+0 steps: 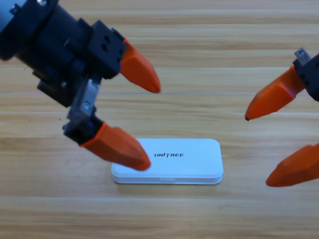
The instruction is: Clean up eraser and pencils
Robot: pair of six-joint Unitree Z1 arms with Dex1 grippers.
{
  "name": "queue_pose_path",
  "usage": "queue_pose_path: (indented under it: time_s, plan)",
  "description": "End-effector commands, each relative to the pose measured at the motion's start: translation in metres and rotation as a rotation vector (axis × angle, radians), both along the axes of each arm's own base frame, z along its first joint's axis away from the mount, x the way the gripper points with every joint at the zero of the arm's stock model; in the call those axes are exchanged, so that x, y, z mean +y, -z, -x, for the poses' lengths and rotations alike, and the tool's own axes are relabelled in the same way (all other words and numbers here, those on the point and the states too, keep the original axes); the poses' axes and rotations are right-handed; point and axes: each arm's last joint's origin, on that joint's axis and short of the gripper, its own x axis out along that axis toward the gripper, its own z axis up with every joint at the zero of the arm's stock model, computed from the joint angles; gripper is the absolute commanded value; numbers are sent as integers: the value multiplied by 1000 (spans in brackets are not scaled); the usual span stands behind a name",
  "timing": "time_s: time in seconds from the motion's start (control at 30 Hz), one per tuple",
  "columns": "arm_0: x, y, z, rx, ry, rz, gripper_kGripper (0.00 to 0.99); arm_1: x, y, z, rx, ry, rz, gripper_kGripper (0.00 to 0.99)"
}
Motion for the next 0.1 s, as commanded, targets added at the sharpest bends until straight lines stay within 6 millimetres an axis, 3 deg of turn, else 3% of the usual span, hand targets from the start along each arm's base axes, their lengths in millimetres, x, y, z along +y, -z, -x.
queue_pose_path:
  time_s: [0.03, 0.1]
  plan:
    - [-9, 4, 12, 4, 27, -29, 990, 14, 22, -10, 61, -3, 43, 962]
    - [-9, 5, 11, -1, 20, -36, 990, 15, 23, -11, 63, -3, 45, 962]
